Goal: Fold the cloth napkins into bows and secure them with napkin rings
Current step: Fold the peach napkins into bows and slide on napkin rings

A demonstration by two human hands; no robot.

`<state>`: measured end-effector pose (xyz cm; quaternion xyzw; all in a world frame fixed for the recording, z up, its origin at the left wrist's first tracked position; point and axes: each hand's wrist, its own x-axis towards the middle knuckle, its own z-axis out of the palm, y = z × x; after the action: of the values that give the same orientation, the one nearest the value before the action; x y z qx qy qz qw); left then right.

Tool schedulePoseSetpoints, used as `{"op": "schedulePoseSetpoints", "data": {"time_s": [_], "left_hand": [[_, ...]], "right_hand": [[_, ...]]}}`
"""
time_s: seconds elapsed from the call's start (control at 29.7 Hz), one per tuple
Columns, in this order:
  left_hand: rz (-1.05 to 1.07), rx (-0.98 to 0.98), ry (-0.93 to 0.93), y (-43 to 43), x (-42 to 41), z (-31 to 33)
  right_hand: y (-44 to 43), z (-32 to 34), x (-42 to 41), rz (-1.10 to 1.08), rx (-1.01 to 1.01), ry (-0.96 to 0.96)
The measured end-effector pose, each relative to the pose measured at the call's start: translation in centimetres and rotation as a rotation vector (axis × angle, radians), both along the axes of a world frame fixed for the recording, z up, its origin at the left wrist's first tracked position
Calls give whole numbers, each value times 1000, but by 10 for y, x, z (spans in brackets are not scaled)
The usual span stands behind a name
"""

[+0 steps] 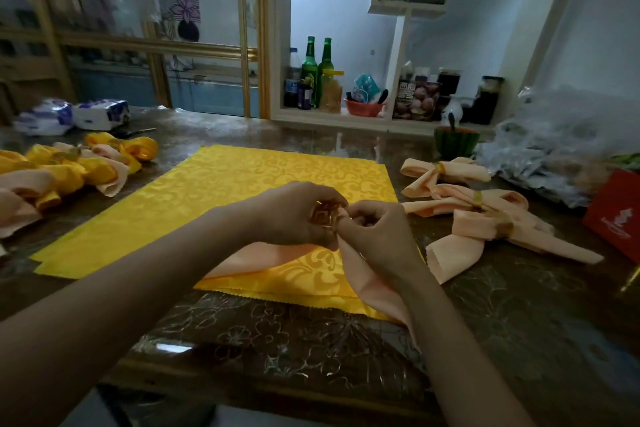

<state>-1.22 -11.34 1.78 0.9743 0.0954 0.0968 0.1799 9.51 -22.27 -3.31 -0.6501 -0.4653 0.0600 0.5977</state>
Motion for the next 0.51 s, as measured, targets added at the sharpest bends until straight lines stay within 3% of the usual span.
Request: {"op": "schedulePoseSetpoints", "data": {"time_s": [0.2,0.4,0.51], "left_hand": [[109,298,20,7,-8,-5],[118,257,-168,4,-5,-10],[159,21,-263,7,-11,-18]], "right_hand": [[2,-1,4,-95,36,68],[2,-1,5,88,-92,353],[2,0,1,98,-81,399]]}}
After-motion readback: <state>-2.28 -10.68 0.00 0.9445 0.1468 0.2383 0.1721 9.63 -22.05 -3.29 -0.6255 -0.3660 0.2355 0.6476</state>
